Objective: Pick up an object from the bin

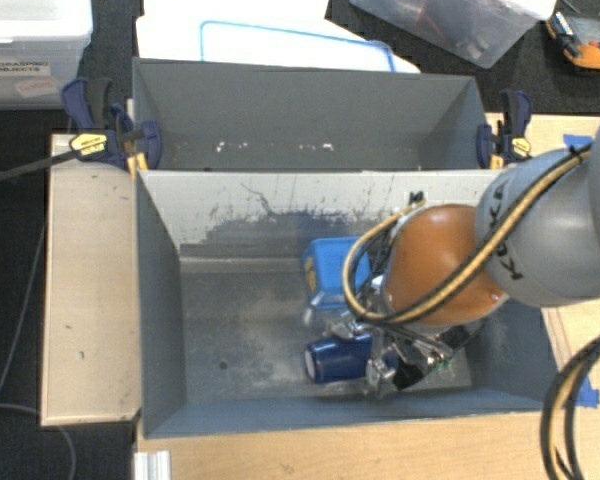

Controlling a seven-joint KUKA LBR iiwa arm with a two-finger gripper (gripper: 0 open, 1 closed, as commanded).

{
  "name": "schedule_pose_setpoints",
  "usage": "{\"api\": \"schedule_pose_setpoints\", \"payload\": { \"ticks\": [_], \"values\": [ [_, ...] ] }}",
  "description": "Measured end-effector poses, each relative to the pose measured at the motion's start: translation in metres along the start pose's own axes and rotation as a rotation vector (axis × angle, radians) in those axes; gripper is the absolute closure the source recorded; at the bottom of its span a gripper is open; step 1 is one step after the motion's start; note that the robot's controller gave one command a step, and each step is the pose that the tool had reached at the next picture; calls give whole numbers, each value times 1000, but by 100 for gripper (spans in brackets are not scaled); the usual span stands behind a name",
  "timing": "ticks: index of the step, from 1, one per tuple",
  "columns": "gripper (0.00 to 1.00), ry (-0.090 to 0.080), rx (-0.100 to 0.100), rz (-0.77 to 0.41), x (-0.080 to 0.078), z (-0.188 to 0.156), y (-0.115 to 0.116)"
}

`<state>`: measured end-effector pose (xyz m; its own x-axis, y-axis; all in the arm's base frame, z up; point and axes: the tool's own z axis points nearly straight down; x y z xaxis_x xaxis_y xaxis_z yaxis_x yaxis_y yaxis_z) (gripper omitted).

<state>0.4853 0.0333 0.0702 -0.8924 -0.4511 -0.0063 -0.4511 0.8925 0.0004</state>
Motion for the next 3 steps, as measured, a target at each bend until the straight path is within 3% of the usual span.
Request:
{"api": "schedule_pose_setpoints", "payload": {
  "ticks": [3],
  "values": [
    [100, 0, -1, 6, 0, 0, 0]
  ]
}}
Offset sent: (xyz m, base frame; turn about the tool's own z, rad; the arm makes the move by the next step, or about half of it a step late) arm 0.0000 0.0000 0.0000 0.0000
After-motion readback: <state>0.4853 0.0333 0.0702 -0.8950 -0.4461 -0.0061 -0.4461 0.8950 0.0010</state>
